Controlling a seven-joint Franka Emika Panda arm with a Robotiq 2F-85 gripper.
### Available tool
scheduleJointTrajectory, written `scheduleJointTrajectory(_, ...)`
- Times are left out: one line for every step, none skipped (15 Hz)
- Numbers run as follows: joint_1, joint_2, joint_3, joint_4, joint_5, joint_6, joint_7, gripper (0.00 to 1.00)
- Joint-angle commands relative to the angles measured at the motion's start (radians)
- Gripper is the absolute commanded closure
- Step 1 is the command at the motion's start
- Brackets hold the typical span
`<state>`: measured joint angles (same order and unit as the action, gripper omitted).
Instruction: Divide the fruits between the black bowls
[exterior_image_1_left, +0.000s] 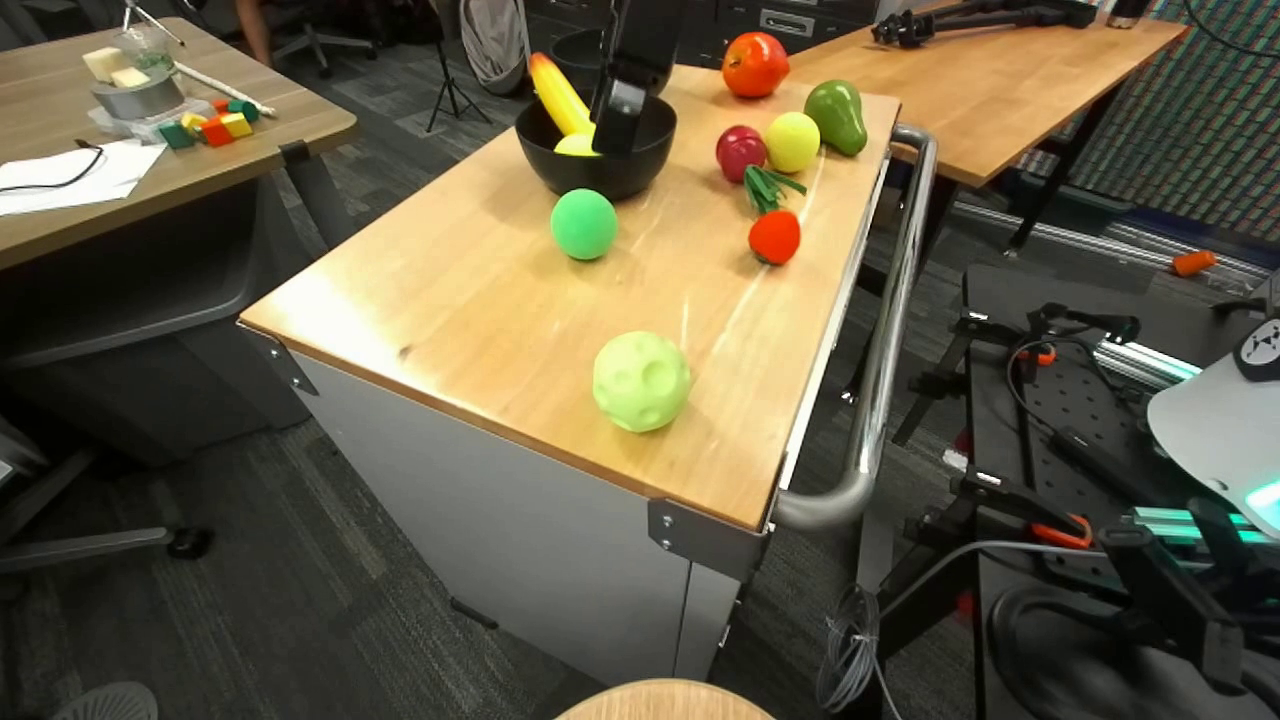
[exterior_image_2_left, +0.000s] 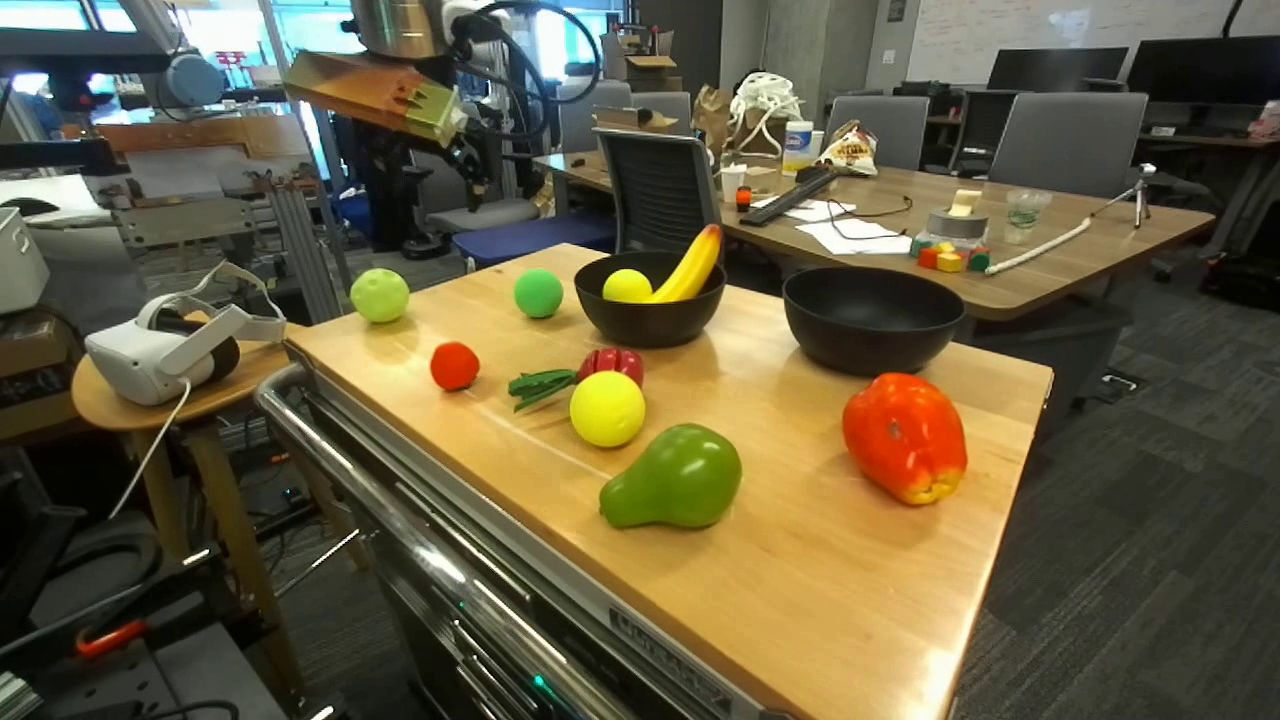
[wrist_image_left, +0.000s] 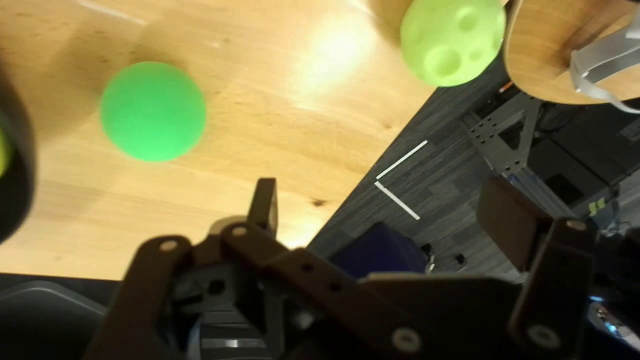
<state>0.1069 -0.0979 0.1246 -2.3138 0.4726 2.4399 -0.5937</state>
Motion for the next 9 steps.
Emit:
scheduleJointTrajectory(0.071,0.016,0.034,-0.004,-0.021,-0.004,0.067,0.00)
scheduleJointTrajectory(0.087,0.028,0.046,-0.004,-0.030,-0.008,0.085,0.00)
scheduleJointTrajectory(0.101,0.041,0.054,-0.006,-0.017,-0.006,0.083,0.00)
scheduleJointTrajectory(0.110,0.055,0.062,-0.008,-0.015,0.000,0.090,0.00)
scheduleJointTrajectory(0.117,0.076,0.070,-0.011,-0.024,0.017,0.103,0.00)
scheduleJointTrajectory(0.119,0.103,0.075,-0.009,-0.032,0.020,0.110,0.00)
scheduleJointTrajectory(0.119,0.124,0.079,-0.010,-0.056,0.025,0.128,0.00)
scheduleJointTrajectory(0.117,0.144,0.081,-0.014,-0.095,0.041,0.153,0.00)
scheduleJointTrajectory(0.115,0.163,0.082,-0.013,-0.148,0.044,0.185,0.00)
